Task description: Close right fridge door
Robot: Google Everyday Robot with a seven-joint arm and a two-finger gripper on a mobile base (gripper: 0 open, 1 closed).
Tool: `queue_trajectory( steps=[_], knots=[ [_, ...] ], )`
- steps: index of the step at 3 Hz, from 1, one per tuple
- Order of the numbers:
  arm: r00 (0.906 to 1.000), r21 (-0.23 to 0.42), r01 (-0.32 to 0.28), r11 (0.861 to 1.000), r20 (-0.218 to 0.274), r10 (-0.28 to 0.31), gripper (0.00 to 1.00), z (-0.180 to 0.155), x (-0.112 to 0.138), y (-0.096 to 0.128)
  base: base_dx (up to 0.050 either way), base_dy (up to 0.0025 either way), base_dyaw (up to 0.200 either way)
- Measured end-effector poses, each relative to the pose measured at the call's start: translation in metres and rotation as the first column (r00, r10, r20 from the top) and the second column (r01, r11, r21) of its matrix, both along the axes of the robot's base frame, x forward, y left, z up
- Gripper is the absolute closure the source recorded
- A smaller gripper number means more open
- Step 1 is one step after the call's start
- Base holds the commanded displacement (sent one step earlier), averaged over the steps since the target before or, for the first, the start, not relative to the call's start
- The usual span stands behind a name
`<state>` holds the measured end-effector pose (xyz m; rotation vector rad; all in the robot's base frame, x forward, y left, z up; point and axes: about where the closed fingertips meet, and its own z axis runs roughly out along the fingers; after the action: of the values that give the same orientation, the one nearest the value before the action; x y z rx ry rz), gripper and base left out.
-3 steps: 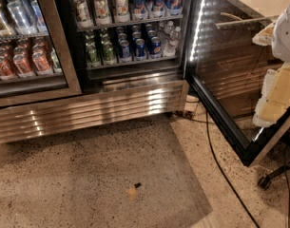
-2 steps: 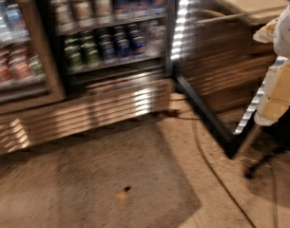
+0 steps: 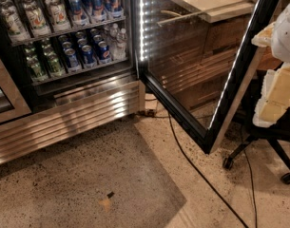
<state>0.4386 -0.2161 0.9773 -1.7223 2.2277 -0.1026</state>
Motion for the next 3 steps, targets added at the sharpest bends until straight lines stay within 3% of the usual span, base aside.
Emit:
queue_trajectory(
  steps=[1, 3],
  knots=[
    [1.0000, 0.000, 0.000, 1.000, 0.000, 0.000, 0.00, 0.0000, 0.0000, 0.0000, 0.000, 0.00011, -0.195],
    [1.0000, 0.000, 0.000, 1.000, 0.000, 0.000, 0.00, 0.0000, 0.0000, 0.0000, 0.049, -0.00002, 0.000]
  ],
)
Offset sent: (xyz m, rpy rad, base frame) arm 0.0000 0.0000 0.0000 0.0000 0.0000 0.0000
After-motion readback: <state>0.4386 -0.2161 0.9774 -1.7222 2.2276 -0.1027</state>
